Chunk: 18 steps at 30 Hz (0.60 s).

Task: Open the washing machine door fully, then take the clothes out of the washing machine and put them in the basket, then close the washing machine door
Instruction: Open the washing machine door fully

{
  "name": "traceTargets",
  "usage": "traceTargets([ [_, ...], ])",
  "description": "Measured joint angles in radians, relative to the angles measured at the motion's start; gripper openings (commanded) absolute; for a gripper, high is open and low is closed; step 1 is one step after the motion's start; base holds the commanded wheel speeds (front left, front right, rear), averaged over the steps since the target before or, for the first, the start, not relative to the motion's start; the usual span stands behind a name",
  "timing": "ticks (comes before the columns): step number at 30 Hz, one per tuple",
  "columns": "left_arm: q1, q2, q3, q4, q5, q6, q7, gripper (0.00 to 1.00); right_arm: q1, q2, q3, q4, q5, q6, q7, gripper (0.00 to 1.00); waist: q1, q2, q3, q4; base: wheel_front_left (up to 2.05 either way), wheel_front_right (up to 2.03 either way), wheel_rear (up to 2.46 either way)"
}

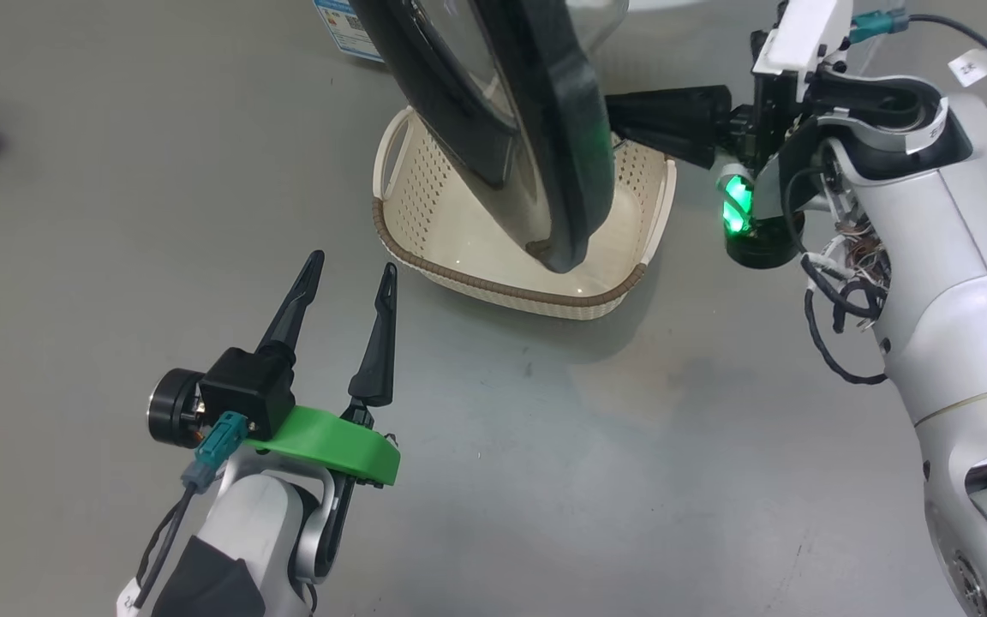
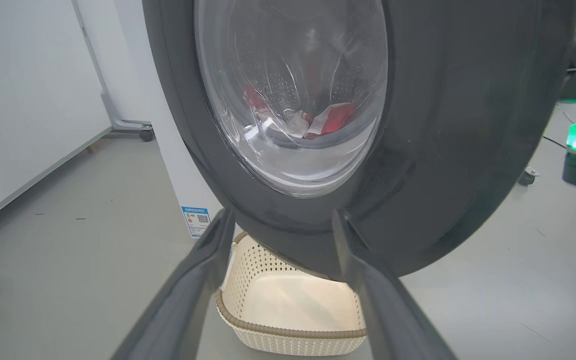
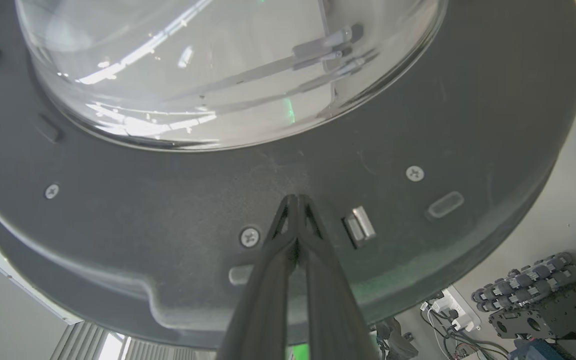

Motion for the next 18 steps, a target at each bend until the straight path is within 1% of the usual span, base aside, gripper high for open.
traceTargets([
  [7,0.000,0.000,-0.007,0.000,0.000,0.000,0.000,1.00,0.037,0.003,0.101,-0.057,0.102,0.000,-0.002,0.00,0.0000,0.0000,-0.007,0.008,0.00,0.00,0.00],
  [18,0.008,0.000,-0.014,0.002,0.000,0.000,0.000,1.00,0.085,0.003,0.248,-0.143,0.233,0.000,-0.068,0.00,0.0000,0.0000,-0.016,0.021,0.00,0.00,0.00],
])
